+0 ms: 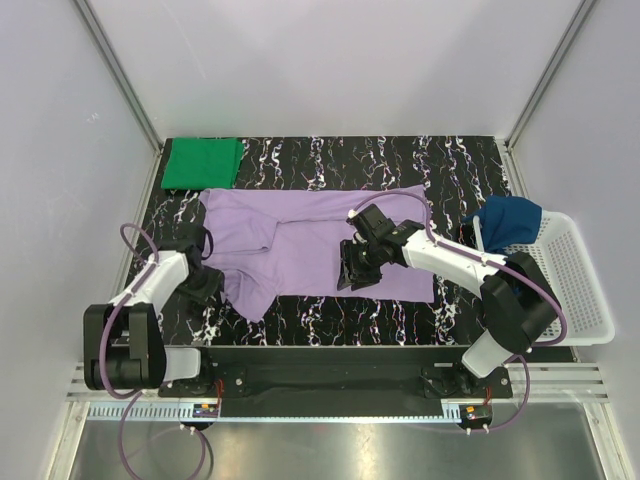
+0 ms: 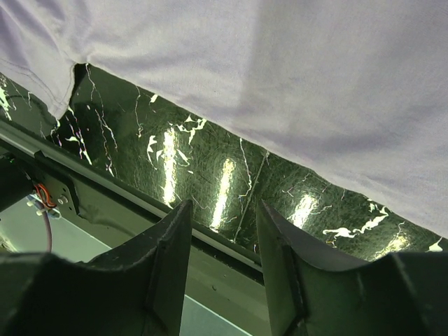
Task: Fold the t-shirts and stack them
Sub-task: Fold the tshirt
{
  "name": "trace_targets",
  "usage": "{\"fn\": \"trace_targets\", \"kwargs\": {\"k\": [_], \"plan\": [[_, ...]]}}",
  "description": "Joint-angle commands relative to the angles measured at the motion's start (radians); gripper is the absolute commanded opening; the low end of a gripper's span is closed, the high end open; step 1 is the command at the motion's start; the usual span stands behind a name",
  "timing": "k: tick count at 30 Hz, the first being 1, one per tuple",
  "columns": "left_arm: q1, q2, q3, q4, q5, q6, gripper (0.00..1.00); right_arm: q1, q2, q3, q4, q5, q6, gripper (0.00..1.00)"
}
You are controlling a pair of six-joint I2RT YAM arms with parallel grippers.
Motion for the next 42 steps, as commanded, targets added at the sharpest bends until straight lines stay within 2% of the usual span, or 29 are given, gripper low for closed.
{"fn": "trace_targets", "kwargs": {"k": [1, 12, 23, 26, 27, 29, 30, 34, 39, 42], "plan": [[0.003, -0.032, 0.025, -0.010, -0.041, -0.025, 0.45, -0.003, -0.002, 0.006, 0.033, -0.016, 0.004, 0.48], [0.001, 0.058, -0.004, 0.103, 0.043, -0.015, 0.47, -0.003, 0.004, 0.003, 0.033, -0.012, 0.001, 0.48], [-0.002, 0.103, -0.024, 0.102, 0.046, -0.040, 0.47, -0.003, 0.021, 0.008, 0.035, -0.013, -0.002, 0.47], [0.000, 0.092, -0.054, 0.129, 0.049, -0.063, 0.40, -0.003, 0.027, 0.017, 0.035, -0.013, -0.002, 0.47], [0.000, 0.092, -0.057, 0.138, 0.051, -0.063, 0.31, -0.003, 0.028, 0.018, 0.033, -0.015, -0.002, 0.47], [-0.002, 0.093, -0.056, 0.157, 0.052, -0.054, 0.22, -0.003, 0.028, 0.022, 0.029, -0.012, -0.005, 0.47], [0.000, 0.095, -0.053, 0.164, 0.049, -0.043, 0.14, -0.004, 0.030, 0.020, 0.026, -0.010, -0.005, 0.47], [0.000, 0.092, -0.021, 0.154, 0.011, -0.002, 0.00, -0.003, 0.024, 0.014, 0.018, -0.009, -0.002, 0.47], [0.001, -0.007, 0.013, 0.073, -0.069, 0.057, 0.00, -0.010, 0.013, 0.015, -0.026, 0.030, 0.021, 0.47], [0.000, -0.083, 0.025, 0.005, -0.101, 0.090, 0.00, -0.085, -0.016, -0.020, -0.054, 0.001, 0.093, 0.45]]}}
